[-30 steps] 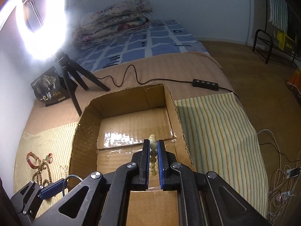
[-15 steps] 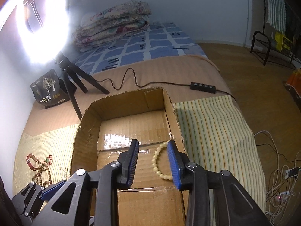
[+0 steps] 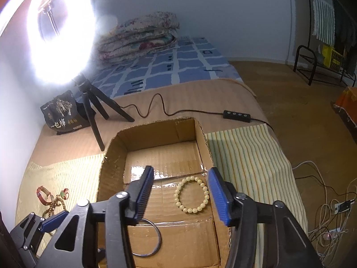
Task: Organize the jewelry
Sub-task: 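Move both tools back over the remaining jewelry on the cloth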
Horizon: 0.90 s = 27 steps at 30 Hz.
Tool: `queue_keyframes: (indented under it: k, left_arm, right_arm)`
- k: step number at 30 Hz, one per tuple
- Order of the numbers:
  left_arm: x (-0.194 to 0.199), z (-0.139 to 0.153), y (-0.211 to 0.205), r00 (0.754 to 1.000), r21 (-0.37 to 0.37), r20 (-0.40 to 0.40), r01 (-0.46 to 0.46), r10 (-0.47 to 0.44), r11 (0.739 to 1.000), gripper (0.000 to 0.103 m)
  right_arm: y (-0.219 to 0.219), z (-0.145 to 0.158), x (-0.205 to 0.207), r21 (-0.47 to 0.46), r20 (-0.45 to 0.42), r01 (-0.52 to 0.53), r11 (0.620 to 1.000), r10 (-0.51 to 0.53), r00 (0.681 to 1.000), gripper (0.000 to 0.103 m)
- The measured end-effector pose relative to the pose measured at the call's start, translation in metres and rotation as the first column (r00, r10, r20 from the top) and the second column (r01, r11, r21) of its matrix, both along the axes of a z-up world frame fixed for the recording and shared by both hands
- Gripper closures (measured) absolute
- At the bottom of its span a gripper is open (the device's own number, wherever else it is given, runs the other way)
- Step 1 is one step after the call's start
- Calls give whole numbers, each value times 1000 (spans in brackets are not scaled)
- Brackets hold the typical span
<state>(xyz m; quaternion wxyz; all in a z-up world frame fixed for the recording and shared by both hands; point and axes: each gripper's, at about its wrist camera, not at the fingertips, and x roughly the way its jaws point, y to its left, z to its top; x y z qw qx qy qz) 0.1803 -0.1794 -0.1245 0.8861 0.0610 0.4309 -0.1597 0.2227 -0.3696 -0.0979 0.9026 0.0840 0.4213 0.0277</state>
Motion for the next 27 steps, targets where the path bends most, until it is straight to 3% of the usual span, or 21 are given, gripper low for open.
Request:
queue_keyframes:
  k: [11, 16, 22, 27]
  left_arm:
    - [-15, 24, 69, 993, 31, 74, -93, 91, 995, 23]
    - [-15, 30, 107, 985, 13, 69, -161, 160, 987, 23]
    - [-12, 27, 155, 967, -7, 39, -251, 251, 968, 23]
    - [-13, 21, 187, 961, -11, 19, -274, 274, 962, 23]
  right_arm:
    - [36, 21, -17, 14, 73, -66, 998, 65, 995, 19]
    - [60, 27, -24, 13, 96, -110, 994, 108, 989, 11]
    - [96, 28, -31, 10, 102, -176, 984, 175, 979, 9]
    - [128, 21, -37, 6, 87, -236, 972, 235, 968, 8]
